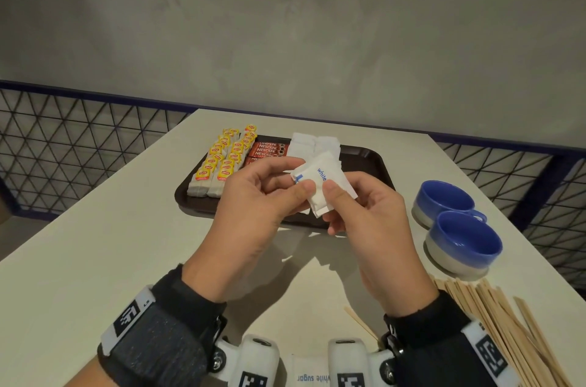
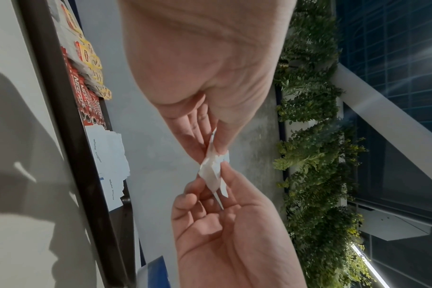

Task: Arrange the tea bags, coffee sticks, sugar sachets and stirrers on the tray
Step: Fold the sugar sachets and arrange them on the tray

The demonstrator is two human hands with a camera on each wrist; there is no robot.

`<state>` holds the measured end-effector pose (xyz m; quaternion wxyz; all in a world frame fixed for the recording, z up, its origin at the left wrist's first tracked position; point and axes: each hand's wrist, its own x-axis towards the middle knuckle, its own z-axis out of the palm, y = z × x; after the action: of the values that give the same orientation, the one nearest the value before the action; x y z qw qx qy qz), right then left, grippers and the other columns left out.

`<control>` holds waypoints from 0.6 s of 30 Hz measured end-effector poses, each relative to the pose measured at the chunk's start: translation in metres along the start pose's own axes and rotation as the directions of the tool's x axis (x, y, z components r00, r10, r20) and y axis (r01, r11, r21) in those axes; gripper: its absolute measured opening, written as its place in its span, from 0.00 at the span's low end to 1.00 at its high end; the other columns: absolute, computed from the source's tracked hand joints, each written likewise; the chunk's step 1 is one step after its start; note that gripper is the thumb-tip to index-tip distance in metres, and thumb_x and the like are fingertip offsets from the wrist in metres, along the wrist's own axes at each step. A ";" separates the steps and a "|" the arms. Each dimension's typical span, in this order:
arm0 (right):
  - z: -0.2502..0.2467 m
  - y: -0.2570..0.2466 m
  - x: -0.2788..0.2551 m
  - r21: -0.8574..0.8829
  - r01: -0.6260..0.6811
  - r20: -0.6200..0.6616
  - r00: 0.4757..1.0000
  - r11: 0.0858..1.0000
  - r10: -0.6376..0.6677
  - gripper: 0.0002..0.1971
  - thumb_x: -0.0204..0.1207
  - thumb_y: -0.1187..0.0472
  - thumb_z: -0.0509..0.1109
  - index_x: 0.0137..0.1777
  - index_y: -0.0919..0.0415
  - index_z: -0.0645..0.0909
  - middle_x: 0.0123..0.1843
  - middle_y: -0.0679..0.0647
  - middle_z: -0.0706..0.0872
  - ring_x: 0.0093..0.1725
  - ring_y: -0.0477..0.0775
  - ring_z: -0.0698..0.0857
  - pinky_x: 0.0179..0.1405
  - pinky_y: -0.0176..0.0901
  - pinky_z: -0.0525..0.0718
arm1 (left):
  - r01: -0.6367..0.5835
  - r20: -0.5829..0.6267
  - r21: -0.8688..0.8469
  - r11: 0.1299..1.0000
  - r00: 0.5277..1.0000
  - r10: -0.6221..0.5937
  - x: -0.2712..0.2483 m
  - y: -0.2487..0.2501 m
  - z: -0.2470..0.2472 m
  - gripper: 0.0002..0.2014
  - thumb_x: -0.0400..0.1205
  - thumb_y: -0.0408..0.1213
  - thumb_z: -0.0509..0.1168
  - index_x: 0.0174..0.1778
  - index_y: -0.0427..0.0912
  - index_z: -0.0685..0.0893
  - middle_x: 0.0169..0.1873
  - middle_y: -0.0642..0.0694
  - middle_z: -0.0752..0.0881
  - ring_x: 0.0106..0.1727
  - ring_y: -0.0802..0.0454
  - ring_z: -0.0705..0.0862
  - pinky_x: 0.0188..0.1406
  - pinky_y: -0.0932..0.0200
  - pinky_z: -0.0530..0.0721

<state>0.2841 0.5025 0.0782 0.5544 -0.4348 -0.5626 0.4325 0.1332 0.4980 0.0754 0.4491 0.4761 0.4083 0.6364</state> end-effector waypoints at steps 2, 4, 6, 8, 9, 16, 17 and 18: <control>0.004 -0.003 0.002 -0.011 -0.035 0.007 0.999 0.999 0.035 0.04 0.83 0.59 0.73 0.49 0.53 0.90 0.41 0.53 0.91 0.35 0.47 0.85 0.32 0.41 0.84 | 0.004 -0.010 -0.001 1.000 1.000 -0.004 0.000 0.001 0.000 0.14 0.79 0.25 0.75 0.59 0.40 0.88 0.46 0.40 0.95 0.50 0.43 0.95 0.50 0.52 0.93; 0.009 -0.008 0.012 -0.043 -0.083 0.038 0.996 0.996 0.084 0.04 0.82 0.60 0.73 0.48 0.56 0.90 0.42 0.59 0.91 0.34 0.47 0.83 0.30 0.42 0.81 | 0.001 -0.050 0.001 1.000 0.999 -0.001 0.004 0.001 -0.002 0.13 0.81 0.26 0.74 0.60 0.41 0.88 0.46 0.40 0.95 0.49 0.47 0.95 0.48 0.57 0.92; 0.009 -0.014 0.032 -0.156 -0.088 0.069 0.993 0.984 0.100 0.04 0.82 0.61 0.73 0.48 0.59 0.89 0.42 0.62 0.91 0.34 0.47 0.83 0.30 0.41 0.79 | -0.001 -0.126 -0.009 1.000 0.992 0.000 0.008 0.000 -0.005 0.11 0.83 0.29 0.73 0.61 0.43 0.88 0.46 0.41 0.95 0.49 0.49 0.94 0.49 0.58 0.91; 0.003 -0.022 0.058 -0.306 -0.054 0.105 0.990 0.950 0.090 0.04 0.81 0.61 0.73 0.46 0.61 0.88 0.38 0.56 0.89 0.34 0.48 0.82 0.29 0.40 0.77 | 0.005 -0.197 -0.037 0.999 0.980 -0.012 0.012 0.003 -0.010 0.10 0.84 0.33 0.73 0.61 0.44 0.88 0.49 0.40 0.94 0.52 0.48 0.94 0.52 0.56 0.91; -0.002 -0.027 0.071 -0.393 -0.031 0.127 0.988 0.919 0.088 0.04 0.81 0.61 0.74 0.46 0.61 0.87 0.38 0.53 0.89 0.34 0.49 0.81 0.29 0.41 0.76 | 0.007 -0.223 -0.051 0.999 0.975 -0.018 0.014 0.005 -0.012 0.09 0.85 0.34 0.73 0.61 0.45 0.88 0.51 0.39 0.93 0.53 0.49 0.93 0.55 0.54 0.92; -0.030 0.004 0.114 -0.894 0.001 0.236 0.852 0.448 0.468 0.05 0.83 0.60 0.73 0.54 0.59 0.87 0.54 0.63 0.92 0.38 0.48 0.84 0.36 0.41 0.83 | 0.002 -0.290 -0.120 0.993 0.956 -0.037 0.018 0.016 -0.024 0.05 0.85 0.39 0.71 0.54 0.47 0.90 0.54 0.44 0.93 0.51 0.52 0.91 0.52 0.53 0.89; -0.031 0.010 0.116 -0.901 -0.013 0.221 0.847 0.433 0.484 0.05 0.83 0.61 0.72 0.56 0.59 0.87 0.55 0.64 0.91 0.39 0.49 0.84 0.36 0.42 0.83 | -0.001 -0.291 -0.121 0.993 0.956 -0.035 0.019 0.017 -0.025 0.05 0.85 0.39 0.71 0.54 0.47 0.90 0.52 0.46 0.93 0.50 0.53 0.90 0.52 0.54 0.89; -0.031 0.015 0.117 -0.902 -0.030 0.204 0.850 0.431 0.486 0.06 0.83 0.62 0.72 0.57 0.60 0.87 0.56 0.64 0.91 0.40 0.49 0.84 0.37 0.42 0.84 | -0.001 -0.291 -0.122 0.993 0.956 -0.035 0.019 0.017 -0.026 0.05 0.86 0.40 0.71 0.54 0.47 0.90 0.51 0.47 0.93 0.50 0.53 0.90 0.51 0.54 0.88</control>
<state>0.3149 0.6198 0.0933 0.0365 -0.6295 -0.7345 0.2509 0.1026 0.5091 0.0907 0.4172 0.3453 0.4352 0.7192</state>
